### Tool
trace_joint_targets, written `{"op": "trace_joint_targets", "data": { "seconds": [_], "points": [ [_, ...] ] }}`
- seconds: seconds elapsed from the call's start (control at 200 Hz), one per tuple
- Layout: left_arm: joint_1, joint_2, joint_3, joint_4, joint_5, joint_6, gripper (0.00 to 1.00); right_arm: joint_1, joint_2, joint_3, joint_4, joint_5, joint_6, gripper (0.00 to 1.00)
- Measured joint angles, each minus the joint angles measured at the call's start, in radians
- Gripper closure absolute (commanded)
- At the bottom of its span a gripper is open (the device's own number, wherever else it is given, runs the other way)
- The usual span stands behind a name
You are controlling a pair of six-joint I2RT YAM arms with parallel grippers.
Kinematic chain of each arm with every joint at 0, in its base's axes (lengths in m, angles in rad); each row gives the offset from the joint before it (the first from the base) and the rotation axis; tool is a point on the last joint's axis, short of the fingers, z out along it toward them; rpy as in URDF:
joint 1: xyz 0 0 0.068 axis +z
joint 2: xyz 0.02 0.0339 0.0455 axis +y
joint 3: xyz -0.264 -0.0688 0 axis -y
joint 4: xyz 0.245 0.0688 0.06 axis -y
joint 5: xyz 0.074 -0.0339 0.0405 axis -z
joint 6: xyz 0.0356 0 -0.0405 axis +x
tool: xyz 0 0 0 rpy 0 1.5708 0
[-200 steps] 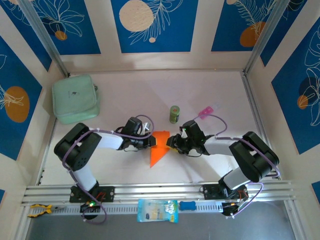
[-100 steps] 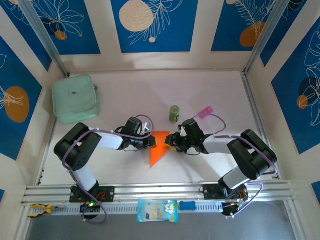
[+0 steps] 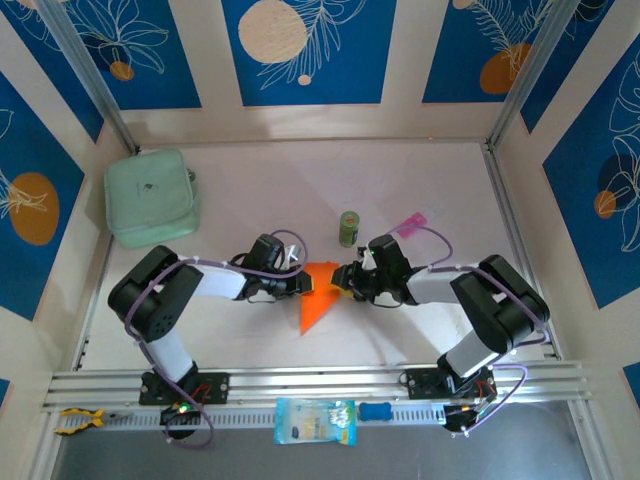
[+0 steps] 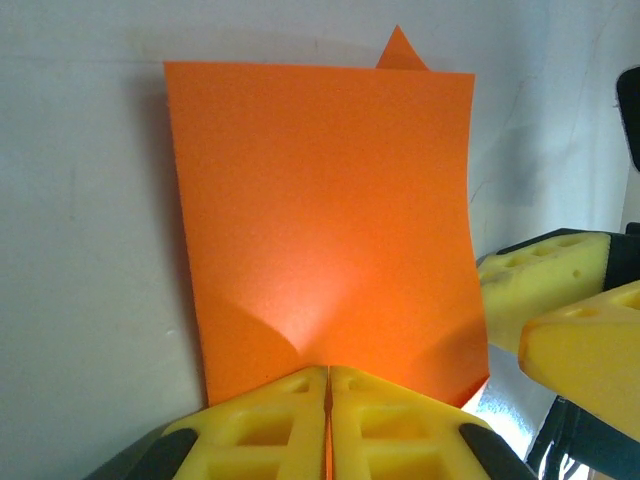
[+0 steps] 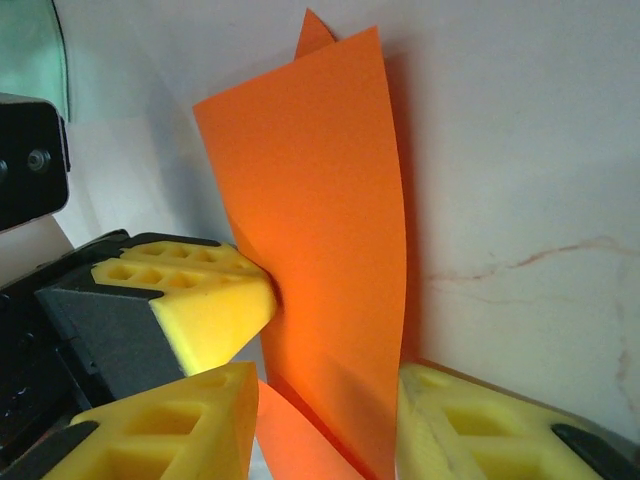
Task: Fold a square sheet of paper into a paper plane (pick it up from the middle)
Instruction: Perform the fifth fold on the wing at the bottom-center of the table.
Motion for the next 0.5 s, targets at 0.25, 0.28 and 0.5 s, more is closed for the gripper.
{"op": "trace_joint_targets", "data": {
  "seconds": [0.25,0.28,0.5],
  "points": [
    [0.0,0.0,0.0,0.0,0.001,0.0,0.9,-0.018,0.05,0.025,0.03,-0.04,-0.023,0.64],
    [0.0,0.0,0.0,0.0,0.001,0.0,0.9,-0.019,0.056,0.028,0.035,-0.045,-0.026,0.65],
    [0.002,0.0,0.0,0.0,0.006,0.001,0.9,-0.023,0.082,0.037,0.061,-0.07,-0.04,0.7]
  ]
}}
